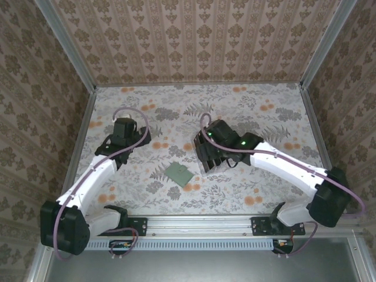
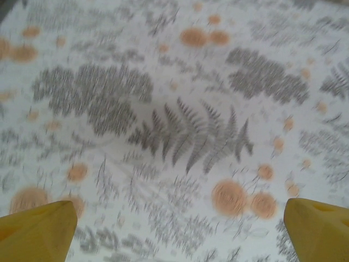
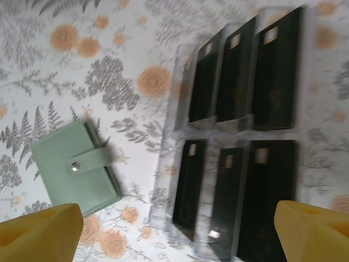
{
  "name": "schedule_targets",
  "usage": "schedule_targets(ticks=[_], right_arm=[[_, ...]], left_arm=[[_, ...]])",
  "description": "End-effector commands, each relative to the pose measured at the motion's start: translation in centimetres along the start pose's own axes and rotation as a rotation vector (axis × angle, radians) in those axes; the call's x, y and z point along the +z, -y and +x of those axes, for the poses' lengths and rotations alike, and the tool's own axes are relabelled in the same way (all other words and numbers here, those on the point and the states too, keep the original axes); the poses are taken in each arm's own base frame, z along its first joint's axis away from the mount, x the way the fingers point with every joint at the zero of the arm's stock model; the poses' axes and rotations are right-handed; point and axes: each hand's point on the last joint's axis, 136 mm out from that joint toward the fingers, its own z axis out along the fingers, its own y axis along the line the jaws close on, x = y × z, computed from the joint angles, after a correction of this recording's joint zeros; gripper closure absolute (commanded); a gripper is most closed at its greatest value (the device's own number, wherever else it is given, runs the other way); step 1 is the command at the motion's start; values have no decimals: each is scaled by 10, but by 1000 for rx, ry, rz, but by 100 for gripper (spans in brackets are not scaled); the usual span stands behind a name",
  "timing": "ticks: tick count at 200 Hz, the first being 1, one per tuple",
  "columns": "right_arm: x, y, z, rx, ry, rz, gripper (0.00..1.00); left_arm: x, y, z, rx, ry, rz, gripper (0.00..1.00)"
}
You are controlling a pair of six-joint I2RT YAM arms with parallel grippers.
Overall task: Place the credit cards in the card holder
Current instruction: Move the storage box to the center of the table.
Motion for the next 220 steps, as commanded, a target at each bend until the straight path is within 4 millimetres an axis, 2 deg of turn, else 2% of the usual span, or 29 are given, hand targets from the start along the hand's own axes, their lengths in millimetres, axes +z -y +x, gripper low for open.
schedule_targets(ticks=[1,20,49,117,153,220], right_arm=[[22,-20,1,87,-41,-34,12],[41,-39,-1,113,-61,-85,14],[62,-56,-4,137,-89,-123,17],[102,-73,-4,175,-145,-133,21],[122,-71,-1,174,-167,-88,22],[139,-37,3,175,-174,52,23]], left_arm=[[-6,-15,17,-86,-39,-57,0],[-6,-22,24,-103,-56,-90,0],[-8,-34,29,-130,-60,-145,0],[-9,-39,33,-142,-56,-165,0],[-8,-39,34,-133,-59,-169,0],[-7,-37,33,-117,-67,-158,0]])
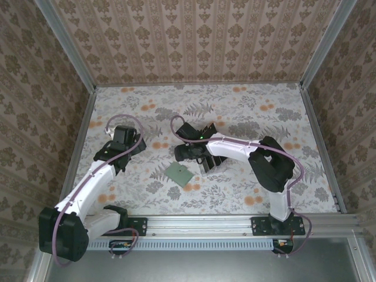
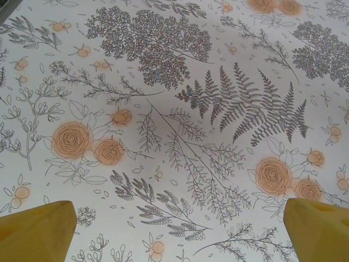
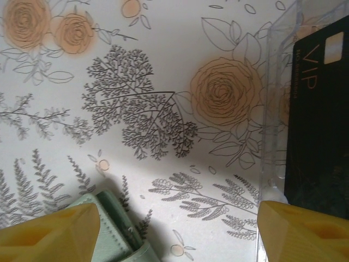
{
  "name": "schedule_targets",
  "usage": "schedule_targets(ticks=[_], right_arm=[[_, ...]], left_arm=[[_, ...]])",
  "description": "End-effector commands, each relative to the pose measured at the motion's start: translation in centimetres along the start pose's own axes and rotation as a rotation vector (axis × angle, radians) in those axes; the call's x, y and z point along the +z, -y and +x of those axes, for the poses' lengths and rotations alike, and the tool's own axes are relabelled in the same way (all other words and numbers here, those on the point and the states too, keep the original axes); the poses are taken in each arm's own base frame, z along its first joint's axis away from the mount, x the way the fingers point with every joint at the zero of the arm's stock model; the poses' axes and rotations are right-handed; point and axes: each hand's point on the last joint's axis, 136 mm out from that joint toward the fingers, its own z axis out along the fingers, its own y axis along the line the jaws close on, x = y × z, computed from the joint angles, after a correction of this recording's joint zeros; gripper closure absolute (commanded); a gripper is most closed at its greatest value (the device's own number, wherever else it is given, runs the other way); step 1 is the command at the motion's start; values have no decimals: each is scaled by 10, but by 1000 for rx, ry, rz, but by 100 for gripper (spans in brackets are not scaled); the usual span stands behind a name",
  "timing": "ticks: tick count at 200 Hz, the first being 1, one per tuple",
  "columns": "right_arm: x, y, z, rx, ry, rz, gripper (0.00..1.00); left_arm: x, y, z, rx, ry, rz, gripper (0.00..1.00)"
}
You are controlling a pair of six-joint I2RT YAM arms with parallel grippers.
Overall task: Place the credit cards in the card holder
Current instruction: Move the storage box to the center of the table.
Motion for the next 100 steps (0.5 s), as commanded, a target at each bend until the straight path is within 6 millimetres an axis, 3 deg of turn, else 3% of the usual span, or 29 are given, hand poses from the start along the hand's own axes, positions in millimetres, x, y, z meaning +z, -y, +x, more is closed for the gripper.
schedule_targets(ticks=[1,100], right_arm=[[2,19,-6,23,10,81,23],[-9,73,-20,61,36,161,22]], left_arm=[[0,-5,4,16,-14,-24,0],[2,0,5,20,-25,-3,0]])
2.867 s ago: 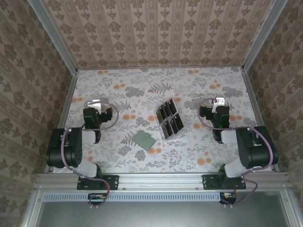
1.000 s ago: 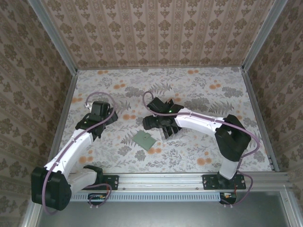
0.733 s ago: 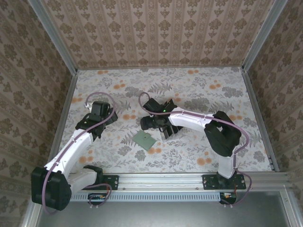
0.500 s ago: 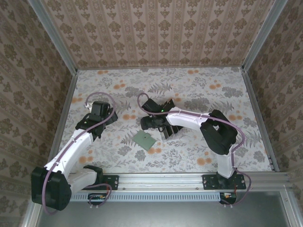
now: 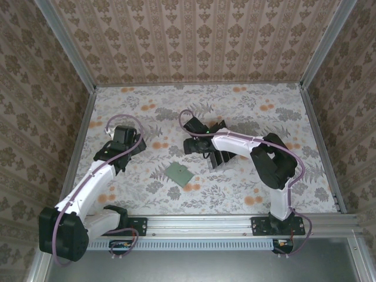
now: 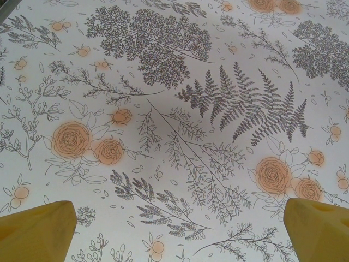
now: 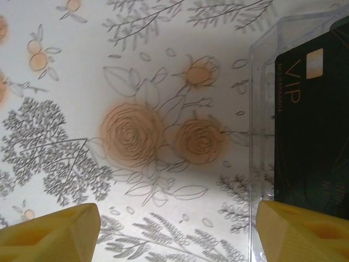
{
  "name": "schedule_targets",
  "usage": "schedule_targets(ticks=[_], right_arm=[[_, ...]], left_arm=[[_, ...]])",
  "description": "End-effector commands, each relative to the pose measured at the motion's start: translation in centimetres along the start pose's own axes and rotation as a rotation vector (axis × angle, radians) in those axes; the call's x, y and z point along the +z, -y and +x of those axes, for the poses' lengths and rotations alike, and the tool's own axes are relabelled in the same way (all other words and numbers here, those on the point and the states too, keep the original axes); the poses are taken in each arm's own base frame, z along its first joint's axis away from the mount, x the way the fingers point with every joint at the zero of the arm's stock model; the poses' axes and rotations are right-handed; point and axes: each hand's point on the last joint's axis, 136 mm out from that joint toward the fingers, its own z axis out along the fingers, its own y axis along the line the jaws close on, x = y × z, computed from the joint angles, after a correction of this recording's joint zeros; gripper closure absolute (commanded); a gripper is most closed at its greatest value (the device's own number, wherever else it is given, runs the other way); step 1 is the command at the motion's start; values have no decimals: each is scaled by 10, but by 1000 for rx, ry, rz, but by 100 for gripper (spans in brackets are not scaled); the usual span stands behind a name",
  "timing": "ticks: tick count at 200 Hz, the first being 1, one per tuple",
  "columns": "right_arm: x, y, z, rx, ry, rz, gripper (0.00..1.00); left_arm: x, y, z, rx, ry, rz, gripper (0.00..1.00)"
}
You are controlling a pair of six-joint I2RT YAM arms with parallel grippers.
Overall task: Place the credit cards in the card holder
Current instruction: Move the storage box to the center of the table, then pick up the card holder from the center of the table.
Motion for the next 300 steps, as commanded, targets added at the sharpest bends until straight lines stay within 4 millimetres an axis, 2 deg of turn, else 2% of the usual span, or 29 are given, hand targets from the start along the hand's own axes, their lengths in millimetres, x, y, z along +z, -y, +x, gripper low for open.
schedule_targets(ticks=[1,20,43,60,72,90,118,135,161,227,300], right_arm=[[-9,22,-1,-15,0,55,22],[-22,8,-10,-75,27,-16,23],[-51,-23,-13,-168,60,-145,23],[-66,-38,-4,-237,50,-171,23],[-69,-48,5,-291,38,-166,25],[-63,-52,27,-367,-14,-120,27],[-48,-57,49,-475,-53,-37,34],[-42,-62,58,-533,-59,-2,38],[-37,-69,68,-603,-63,33,39],[-30,-83,72,-646,-61,33,40],[-21,-87,80,-662,-84,34,43]], left_arm=[[2,0,5,19,-24,-4,0],[2,3,4,29,-31,2,0],[1,7,4,33,-43,25,0],[-2,9,7,26,-57,45,0],[-4,11,9,13,-65,59,0],[-6,12,11,-14,-75,79,0],[-9,11,14,-51,-84,84,0],[-11,5,15,-83,-78,60,0],[-12,-4,16,-145,-59,41,0],[-10,-9,20,-168,-69,31,0],[-6,-14,22,-182,-78,26,0]])
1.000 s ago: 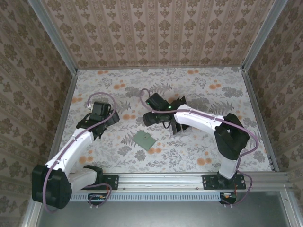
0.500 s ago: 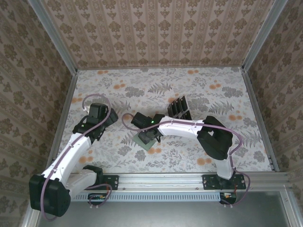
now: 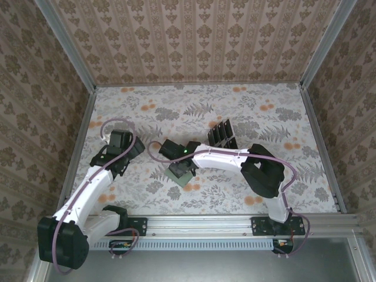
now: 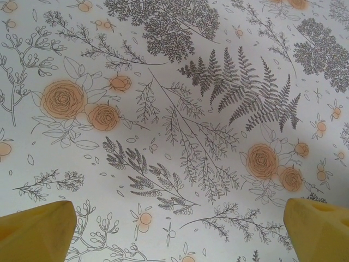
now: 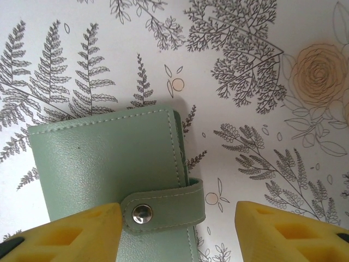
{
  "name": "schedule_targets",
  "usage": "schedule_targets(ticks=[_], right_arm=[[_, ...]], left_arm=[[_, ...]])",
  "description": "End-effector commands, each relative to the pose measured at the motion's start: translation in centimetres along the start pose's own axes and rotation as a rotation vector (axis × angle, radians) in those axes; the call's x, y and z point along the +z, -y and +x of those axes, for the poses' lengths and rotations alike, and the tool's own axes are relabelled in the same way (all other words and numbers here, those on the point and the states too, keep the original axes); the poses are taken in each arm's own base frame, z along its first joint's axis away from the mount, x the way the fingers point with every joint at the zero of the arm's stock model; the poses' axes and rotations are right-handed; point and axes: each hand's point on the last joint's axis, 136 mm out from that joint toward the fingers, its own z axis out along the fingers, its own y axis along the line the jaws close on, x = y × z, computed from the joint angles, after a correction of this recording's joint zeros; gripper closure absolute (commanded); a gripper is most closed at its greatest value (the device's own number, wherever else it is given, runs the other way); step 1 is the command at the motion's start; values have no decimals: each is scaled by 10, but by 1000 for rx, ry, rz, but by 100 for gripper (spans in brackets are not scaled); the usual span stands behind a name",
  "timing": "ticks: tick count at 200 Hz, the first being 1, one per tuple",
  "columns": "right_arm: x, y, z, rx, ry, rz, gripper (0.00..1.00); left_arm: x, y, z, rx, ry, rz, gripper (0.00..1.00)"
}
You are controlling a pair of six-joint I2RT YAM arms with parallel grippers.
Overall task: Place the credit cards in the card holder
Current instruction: Pick up the card holder from the center of the table.
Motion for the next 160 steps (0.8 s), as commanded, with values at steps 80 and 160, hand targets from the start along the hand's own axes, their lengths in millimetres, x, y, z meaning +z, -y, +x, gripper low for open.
schedule_targets(ticks=[80,160], right_arm=[[14,-3,11,-40,-56,31,49],[-8,-13,4,-52,-16,7,40]], left_arm=[[2,-8,6,-26,-28,-9,0],[4,-8,7,-30,-32,-4,0]])
